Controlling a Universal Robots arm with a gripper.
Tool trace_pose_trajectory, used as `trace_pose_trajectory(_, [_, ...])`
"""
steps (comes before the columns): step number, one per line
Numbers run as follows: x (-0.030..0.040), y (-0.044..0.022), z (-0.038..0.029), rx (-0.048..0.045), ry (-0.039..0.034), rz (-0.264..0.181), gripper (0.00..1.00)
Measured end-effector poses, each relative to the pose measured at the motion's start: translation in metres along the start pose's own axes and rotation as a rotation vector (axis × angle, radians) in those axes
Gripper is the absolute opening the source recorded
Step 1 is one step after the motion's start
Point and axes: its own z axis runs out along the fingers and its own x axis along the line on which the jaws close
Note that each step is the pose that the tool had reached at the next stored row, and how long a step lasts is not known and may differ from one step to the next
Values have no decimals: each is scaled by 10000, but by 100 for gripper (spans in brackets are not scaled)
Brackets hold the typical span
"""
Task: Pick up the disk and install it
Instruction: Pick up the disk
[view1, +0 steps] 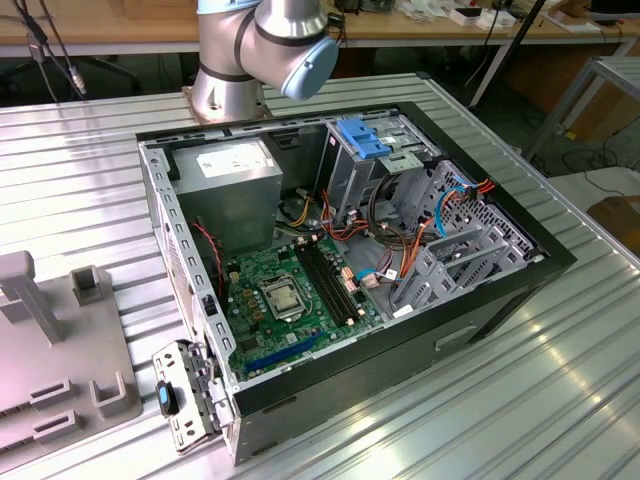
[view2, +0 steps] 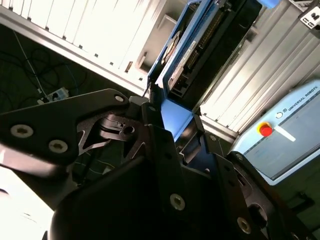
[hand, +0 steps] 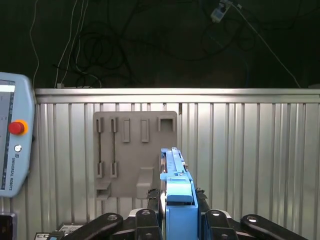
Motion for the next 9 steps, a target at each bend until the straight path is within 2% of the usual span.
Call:
trace_pose_trajectory(1, [-1,-72,4,2,0,1,37])
trace_pose_trajectory(3, [-1,-160,8,5,0,1,37])
trace_pose_trajectory(5, [-1,-301,15,10,0,0,37])
trace_pose_trajectory(9, [-3,-482,25,26,0,1,37])
